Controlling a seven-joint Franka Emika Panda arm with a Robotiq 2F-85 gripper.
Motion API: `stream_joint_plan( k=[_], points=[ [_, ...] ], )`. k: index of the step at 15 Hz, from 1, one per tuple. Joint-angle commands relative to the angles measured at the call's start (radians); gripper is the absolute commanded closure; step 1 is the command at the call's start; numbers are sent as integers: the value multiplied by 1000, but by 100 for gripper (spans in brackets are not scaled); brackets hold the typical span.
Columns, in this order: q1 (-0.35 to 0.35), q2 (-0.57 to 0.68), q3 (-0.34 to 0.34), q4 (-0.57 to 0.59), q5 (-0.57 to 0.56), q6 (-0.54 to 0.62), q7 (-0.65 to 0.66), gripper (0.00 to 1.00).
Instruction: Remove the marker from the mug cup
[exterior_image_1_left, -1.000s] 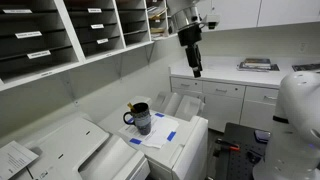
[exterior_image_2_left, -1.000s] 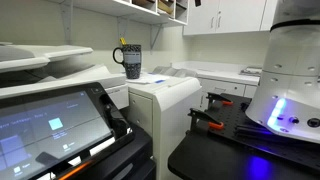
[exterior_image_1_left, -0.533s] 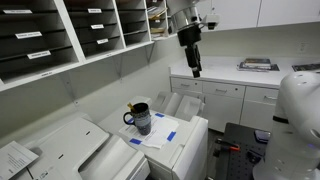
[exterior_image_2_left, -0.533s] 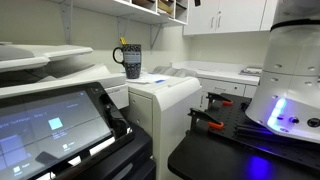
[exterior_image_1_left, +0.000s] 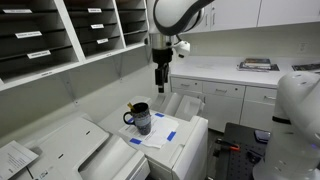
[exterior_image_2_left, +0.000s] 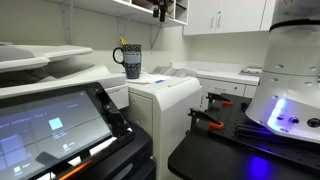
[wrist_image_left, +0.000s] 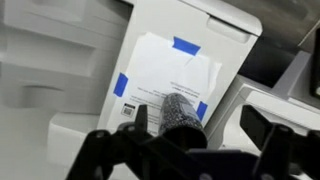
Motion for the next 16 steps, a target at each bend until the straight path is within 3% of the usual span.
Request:
stream_joint_plan(
  k=[1, 2, 6, 7, 11, 12, 16],
  points=[
    [34, 137, 10, 43, 48, 122, -57, 13],
    [39, 175, 15, 54, 59, 151, -62, 26],
    [35, 293, 46, 110, 82, 199, -66, 58],
    [32, 313, 51, 126, 87, 199, -63, 61],
    [18, 360, 57, 179, 126, 190, -85, 71],
    [13, 370, 57, 190, 128, 189, -83, 66],
    [-1, 398, 63, 214, 121, 187, -77, 65]
  ],
)
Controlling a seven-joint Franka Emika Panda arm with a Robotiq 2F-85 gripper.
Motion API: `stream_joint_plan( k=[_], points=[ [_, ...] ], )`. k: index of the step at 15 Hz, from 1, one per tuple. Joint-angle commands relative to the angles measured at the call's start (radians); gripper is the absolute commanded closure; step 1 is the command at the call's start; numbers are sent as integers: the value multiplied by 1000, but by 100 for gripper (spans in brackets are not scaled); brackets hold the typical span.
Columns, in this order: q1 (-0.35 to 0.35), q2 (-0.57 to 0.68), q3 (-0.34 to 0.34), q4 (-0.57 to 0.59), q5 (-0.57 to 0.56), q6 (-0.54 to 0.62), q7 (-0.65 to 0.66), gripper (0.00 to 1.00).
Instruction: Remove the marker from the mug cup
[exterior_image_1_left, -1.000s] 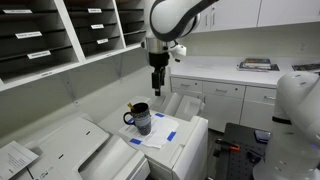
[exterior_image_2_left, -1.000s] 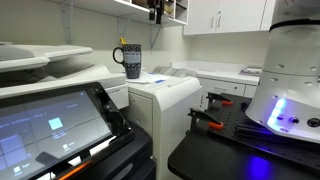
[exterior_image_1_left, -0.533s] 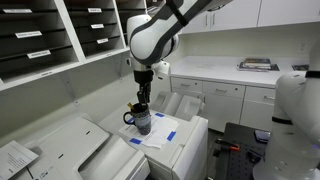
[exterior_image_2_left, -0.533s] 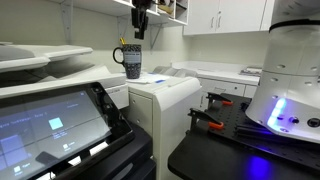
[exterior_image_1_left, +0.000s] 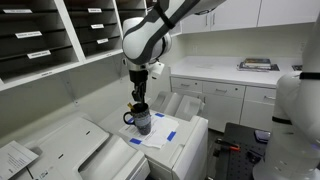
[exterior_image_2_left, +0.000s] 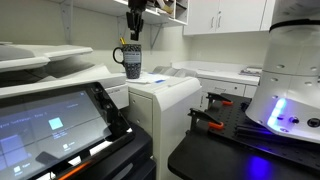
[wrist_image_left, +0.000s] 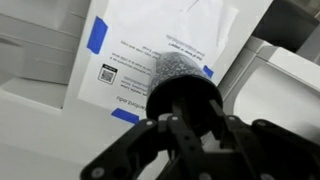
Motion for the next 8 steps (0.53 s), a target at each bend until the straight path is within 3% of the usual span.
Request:
stream_joint_plan(
  k=[1, 4, 8],
  points=[
    [-26, 35, 22, 35, 21, -11, -24, 66],
    [-31, 58, 30, 40, 22, -5, -25, 66],
    [-35, 84, 39, 44, 21, 9, -19, 55]
  ],
)
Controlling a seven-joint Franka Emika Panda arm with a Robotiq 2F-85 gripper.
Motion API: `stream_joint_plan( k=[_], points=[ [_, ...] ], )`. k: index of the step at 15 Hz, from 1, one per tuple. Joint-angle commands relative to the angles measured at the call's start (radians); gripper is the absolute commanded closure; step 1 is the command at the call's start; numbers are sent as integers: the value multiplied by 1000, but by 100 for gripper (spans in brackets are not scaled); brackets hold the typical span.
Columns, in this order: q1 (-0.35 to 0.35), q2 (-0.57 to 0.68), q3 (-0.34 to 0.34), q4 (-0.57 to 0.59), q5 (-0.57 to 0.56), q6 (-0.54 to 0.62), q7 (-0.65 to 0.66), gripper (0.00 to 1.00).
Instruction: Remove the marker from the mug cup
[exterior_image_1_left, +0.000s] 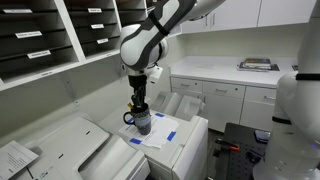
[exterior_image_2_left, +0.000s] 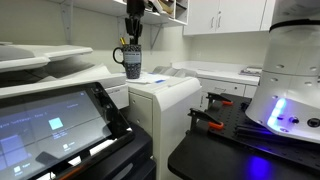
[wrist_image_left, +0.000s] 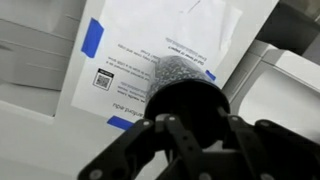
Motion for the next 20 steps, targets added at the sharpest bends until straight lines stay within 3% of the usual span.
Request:
stream_joint_plan(
  k=[1, 3, 8, 14, 20],
  points=[
    [-24, 30, 27, 21, 18, 15, -19, 54],
    [-26, 40, 33, 23, 25, 20, -27, 54],
    [-32, 59, 42, 17, 19, 78, -24, 74],
    [-46, 79, 50, 14, 22, 114, -35, 64],
    [-51, 84, 62, 7, 27, 124, -53, 68]
  ],
)
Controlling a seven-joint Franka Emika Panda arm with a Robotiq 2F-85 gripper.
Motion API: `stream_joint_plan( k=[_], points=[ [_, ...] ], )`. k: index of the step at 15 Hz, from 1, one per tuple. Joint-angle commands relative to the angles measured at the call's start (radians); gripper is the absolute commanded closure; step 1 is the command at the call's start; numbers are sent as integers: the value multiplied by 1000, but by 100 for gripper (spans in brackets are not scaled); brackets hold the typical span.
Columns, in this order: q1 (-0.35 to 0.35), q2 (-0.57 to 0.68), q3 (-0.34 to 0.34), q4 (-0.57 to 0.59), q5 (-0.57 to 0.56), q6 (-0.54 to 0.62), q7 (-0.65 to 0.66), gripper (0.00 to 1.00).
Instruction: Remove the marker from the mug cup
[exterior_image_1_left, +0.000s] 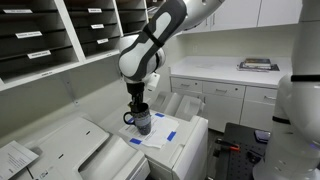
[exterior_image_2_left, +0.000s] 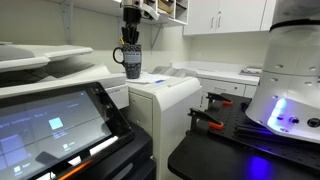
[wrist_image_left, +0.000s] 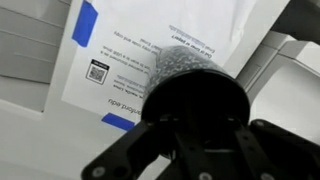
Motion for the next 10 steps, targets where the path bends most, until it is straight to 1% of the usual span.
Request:
stream_joint_plan(
  k=[1, 2, 5, 6, 7, 9, 10],
  points=[
    [-23, 4, 18, -4, 24, 37, -48, 68],
    [-25, 6, 18, -4, 27, 42, -50, 70],
    [-31, 14, 20, 1, 42, 49, -67, 71],
    [-32, 16, 21, 0, 47, 51, -75, 78],
    [-33, 16, 23, -1, 56, 52, -82, 91],
    [-32, 13, 25, -5, 64, 55, -96, 99],
    [-32, 10, 25, -5, 63, 56, -100, 96]
  ],
)
